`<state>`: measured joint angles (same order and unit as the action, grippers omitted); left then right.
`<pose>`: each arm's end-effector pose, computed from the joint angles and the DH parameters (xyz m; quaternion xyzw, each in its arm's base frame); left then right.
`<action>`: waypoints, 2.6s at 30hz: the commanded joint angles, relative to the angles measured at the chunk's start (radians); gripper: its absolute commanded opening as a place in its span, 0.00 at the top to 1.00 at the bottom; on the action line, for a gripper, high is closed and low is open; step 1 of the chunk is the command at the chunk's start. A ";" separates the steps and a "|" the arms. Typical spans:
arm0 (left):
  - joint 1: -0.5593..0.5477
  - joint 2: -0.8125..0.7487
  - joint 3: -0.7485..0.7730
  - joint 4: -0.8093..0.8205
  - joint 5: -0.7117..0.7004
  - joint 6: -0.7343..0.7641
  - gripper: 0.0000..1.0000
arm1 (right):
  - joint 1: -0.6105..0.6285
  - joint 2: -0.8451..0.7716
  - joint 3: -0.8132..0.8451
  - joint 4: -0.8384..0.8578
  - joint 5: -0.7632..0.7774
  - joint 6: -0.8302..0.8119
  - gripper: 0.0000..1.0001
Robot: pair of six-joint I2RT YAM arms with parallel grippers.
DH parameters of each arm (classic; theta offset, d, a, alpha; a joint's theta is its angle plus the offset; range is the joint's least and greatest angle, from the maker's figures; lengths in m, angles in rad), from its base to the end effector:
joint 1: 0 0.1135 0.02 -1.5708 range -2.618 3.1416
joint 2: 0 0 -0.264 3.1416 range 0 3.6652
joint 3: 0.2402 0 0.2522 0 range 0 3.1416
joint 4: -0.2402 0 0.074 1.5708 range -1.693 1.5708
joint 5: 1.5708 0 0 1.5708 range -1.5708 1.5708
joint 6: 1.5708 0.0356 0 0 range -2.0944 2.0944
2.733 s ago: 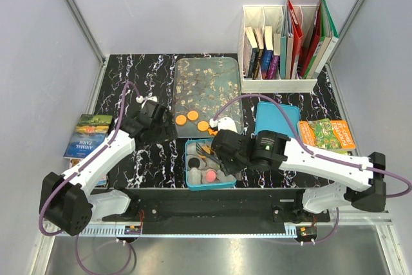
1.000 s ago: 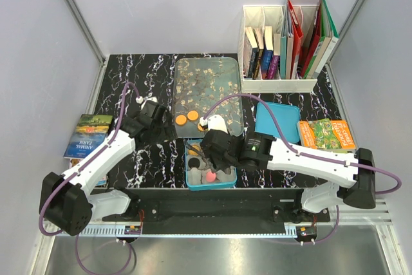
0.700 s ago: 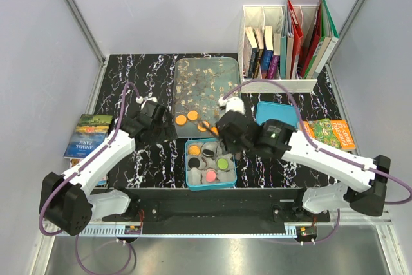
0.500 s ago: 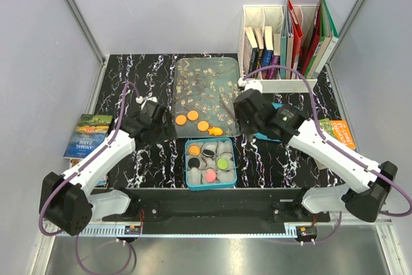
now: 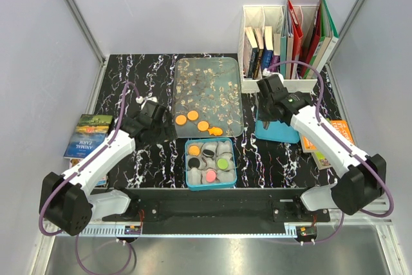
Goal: Pack the cookies
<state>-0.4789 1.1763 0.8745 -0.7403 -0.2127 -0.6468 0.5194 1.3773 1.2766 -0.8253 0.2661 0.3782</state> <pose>0.2033 -0.0971 0.2478 -0.1081 0.9541 -0.0520 0.2744 0.2513 0.1329 0.3210 -0.0244 0.9407 0.0229 0.3375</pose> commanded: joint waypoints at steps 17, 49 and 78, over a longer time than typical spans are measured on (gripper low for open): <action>-0.004 -0.043 0.076 -0.019 -0.057 0.012 0.01 | 0.056 0.009 0.085 0.216 -0.159 0.030 1.00; 0.025 -0.356 0.135 -0.320 -0.462 -0.149 0.01 | 0.482 1.212 1.315 0.115 -0.261 -0.059 1.00; 0.026 -0.372 0.072 -0.281 -0.386 -0.122 0.01 | 0.504 1.267 1.281 0.081 -0.410 -0.061 0.09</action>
<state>-0.4568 0.8150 0.9543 -1.0615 -0.6128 -0.7834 1.0164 2.6556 2.5557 -0.7330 -0.1093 0.3321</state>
